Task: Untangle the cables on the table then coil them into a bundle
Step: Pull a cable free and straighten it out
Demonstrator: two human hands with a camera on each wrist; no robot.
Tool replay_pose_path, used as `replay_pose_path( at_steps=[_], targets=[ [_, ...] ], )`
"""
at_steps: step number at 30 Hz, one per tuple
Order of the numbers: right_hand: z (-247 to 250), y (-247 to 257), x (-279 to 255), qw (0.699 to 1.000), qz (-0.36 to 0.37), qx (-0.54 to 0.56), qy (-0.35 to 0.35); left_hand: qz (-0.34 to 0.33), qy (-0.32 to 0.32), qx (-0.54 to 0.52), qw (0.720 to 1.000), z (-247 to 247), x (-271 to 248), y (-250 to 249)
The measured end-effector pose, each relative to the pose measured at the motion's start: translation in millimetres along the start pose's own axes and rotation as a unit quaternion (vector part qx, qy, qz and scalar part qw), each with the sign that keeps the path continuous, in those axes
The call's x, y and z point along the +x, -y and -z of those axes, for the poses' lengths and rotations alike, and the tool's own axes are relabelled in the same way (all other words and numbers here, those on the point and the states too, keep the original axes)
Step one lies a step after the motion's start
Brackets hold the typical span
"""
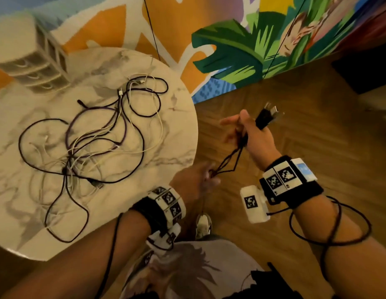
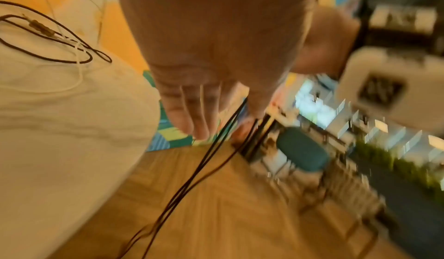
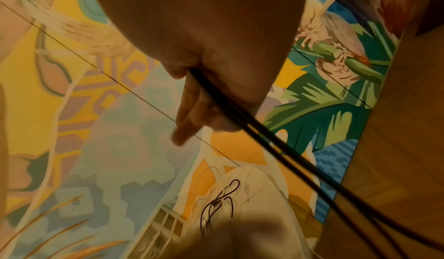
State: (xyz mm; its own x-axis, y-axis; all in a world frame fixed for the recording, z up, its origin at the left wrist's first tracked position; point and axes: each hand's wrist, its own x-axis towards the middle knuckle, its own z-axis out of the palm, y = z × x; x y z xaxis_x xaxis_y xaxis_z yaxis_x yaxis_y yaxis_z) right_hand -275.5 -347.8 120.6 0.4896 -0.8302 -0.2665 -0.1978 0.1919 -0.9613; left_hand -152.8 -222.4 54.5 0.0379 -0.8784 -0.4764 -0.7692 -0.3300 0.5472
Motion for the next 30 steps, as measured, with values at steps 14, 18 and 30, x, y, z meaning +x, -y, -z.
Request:
replay_pose_path(
  at_steps=[14,18,30],
  targets=[
    [23.9,-15.9,4.2,0.983,-0.005,0.05,0.177,-0.103,-0.158,-0.445,0.875,93.0,42.8,-112.8],
    [23.0,-62.9,9.8,0.993,-0.074,-0.072,0.062,-0.169,-0.201,-0.26,0.929,108.2,39.2,-128.4],
    [44.9,-171.1,34.9,0.9,-0.378,-0.149,-0.157,-0.321,-0.312,0.079,0.891,133.2,-9.8,-137.4]
  ],
)
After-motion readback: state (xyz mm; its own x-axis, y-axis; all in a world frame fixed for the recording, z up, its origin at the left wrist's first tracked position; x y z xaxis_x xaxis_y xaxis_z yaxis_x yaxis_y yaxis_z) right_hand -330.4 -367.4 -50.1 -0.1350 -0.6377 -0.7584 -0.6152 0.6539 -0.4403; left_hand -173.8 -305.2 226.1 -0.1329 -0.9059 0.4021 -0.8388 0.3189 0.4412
